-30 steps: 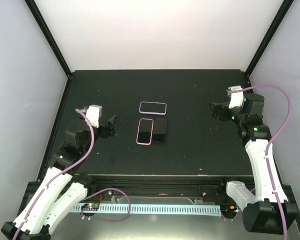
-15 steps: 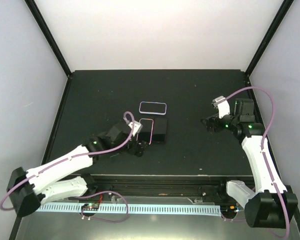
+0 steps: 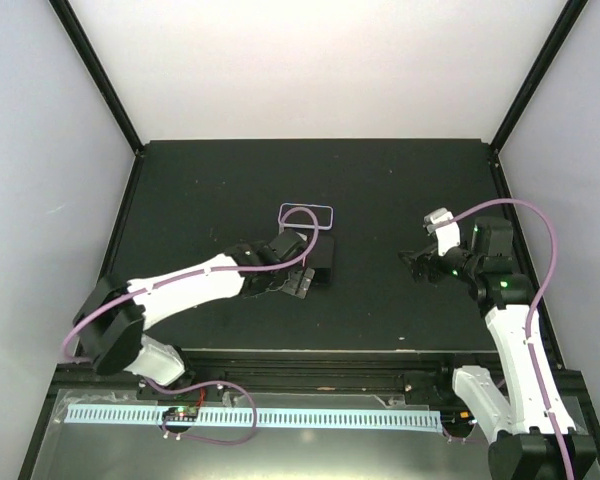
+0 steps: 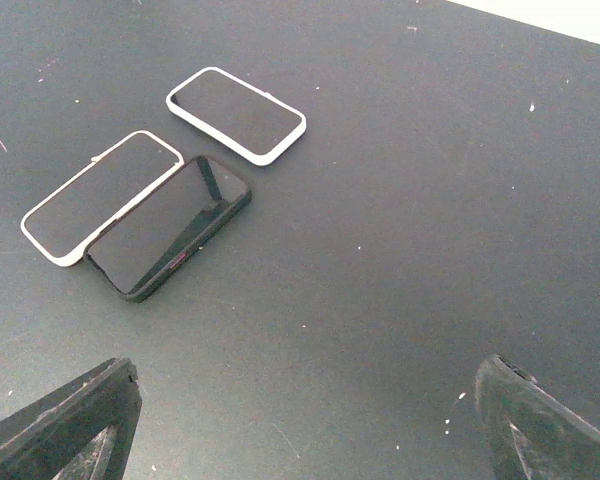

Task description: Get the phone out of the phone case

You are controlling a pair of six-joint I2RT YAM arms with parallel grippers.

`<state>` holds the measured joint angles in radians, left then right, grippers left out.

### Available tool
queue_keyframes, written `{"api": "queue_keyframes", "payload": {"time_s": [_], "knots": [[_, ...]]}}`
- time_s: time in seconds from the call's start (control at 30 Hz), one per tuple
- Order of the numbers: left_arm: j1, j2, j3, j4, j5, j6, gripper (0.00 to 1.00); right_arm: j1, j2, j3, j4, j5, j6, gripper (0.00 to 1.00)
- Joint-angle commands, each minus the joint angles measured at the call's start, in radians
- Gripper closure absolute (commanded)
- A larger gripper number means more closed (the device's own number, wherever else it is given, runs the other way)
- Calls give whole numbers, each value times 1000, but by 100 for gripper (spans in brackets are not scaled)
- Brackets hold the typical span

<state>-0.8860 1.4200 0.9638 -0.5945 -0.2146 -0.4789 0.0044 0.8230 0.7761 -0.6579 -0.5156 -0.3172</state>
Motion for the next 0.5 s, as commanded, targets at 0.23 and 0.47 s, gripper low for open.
{"api": "queue_keyframes", "payload": {"time_s": [0.23, 0.47], "knots": [[-4, 253, 117, -44, -43, -6, 1, 6, 11, -7, 22, -15, -48, 9], [21, 347, 155, -42, -60, -7, 1, 6, 3, -11, 15, -29, -59, 9]]}}
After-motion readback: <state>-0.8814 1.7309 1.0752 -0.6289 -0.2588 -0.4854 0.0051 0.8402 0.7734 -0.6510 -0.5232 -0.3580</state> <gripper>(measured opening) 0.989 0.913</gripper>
